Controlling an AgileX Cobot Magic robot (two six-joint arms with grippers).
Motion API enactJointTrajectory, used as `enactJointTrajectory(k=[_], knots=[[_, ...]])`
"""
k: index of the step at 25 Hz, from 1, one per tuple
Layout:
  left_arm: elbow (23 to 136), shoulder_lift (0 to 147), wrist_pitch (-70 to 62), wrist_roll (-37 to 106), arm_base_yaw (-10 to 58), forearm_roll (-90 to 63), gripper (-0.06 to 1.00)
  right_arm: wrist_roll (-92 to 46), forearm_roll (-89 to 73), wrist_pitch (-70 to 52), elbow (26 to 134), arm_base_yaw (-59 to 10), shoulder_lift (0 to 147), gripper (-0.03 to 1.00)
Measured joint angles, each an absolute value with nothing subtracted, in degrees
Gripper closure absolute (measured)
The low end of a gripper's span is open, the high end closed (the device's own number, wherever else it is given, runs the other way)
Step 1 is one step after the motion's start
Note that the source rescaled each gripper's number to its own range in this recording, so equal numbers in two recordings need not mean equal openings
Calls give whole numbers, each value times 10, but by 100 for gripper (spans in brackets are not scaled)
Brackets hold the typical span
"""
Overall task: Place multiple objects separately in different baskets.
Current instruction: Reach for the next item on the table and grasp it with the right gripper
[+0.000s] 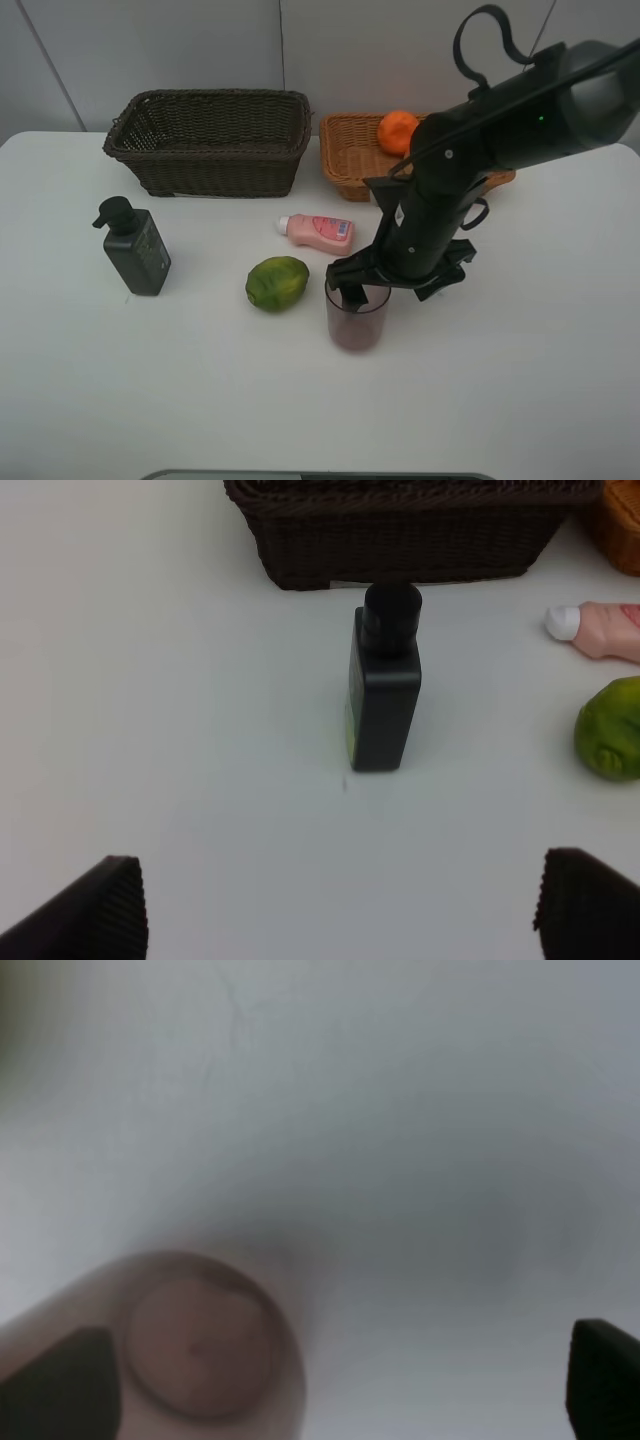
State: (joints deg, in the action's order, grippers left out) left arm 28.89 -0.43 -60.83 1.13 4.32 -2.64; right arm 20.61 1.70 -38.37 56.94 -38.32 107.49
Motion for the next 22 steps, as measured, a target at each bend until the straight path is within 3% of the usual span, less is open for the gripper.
enactJointTrajectory(k=[22], knots=[[289, -4, -608, 11, 43, -26, -6, 219, -12, -365, 570, -383, 1095, -3]])
